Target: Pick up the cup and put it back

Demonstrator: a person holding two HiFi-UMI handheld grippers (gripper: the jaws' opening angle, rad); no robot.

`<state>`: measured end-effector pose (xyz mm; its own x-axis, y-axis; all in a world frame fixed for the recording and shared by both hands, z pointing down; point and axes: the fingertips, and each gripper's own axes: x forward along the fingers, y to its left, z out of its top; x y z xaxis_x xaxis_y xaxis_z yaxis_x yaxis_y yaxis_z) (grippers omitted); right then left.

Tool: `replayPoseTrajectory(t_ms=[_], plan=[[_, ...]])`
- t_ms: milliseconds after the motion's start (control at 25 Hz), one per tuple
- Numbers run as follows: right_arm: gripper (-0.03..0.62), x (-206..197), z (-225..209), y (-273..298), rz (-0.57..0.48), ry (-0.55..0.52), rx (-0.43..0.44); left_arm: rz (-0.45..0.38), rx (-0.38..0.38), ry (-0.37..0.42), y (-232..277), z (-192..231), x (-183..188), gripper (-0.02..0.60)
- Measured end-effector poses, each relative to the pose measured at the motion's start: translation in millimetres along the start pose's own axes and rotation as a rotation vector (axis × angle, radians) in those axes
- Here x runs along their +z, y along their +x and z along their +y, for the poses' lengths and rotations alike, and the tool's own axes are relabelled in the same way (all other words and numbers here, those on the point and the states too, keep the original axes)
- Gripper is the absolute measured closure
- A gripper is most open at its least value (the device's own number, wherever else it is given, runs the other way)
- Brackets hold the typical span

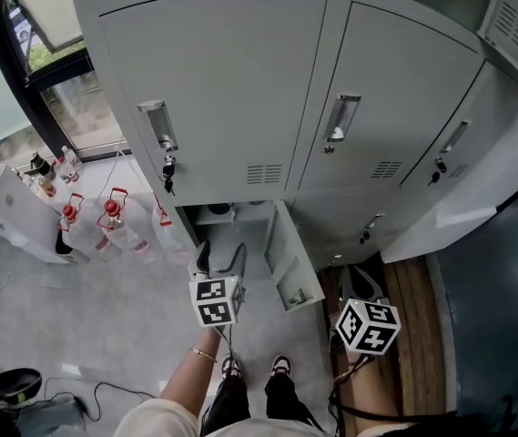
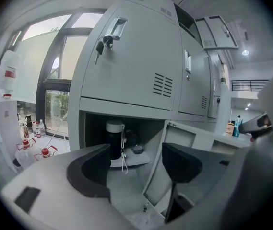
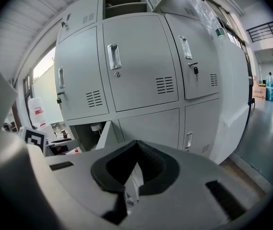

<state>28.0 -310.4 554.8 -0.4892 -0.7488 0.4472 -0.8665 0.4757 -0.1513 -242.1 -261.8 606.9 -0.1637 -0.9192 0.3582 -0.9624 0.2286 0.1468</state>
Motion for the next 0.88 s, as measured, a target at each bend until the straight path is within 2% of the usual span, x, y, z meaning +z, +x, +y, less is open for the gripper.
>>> replayPoseTrajectory(t_ms=[240, 760, 880], plan=[[0.603, -4.8, -5.9, 8.8, 0.004, -0.005, 0.001, -0.03, 0.039, 0.02, 39.5, 20.1, -19.9, 0.275], [0.603, -7.5, -15.1, 26.7, -0.009, 0.007, -0.015, -0.018, 0.038, -0.006, 104.6, 43.1, -25.6, 0.267], [0.602, -7.6, -15.4, 30.4, -0.013, 0.01, -0.02, -0.006, 0.073, 0.011, 120.5, 53.8, -31.5, 0.262]])
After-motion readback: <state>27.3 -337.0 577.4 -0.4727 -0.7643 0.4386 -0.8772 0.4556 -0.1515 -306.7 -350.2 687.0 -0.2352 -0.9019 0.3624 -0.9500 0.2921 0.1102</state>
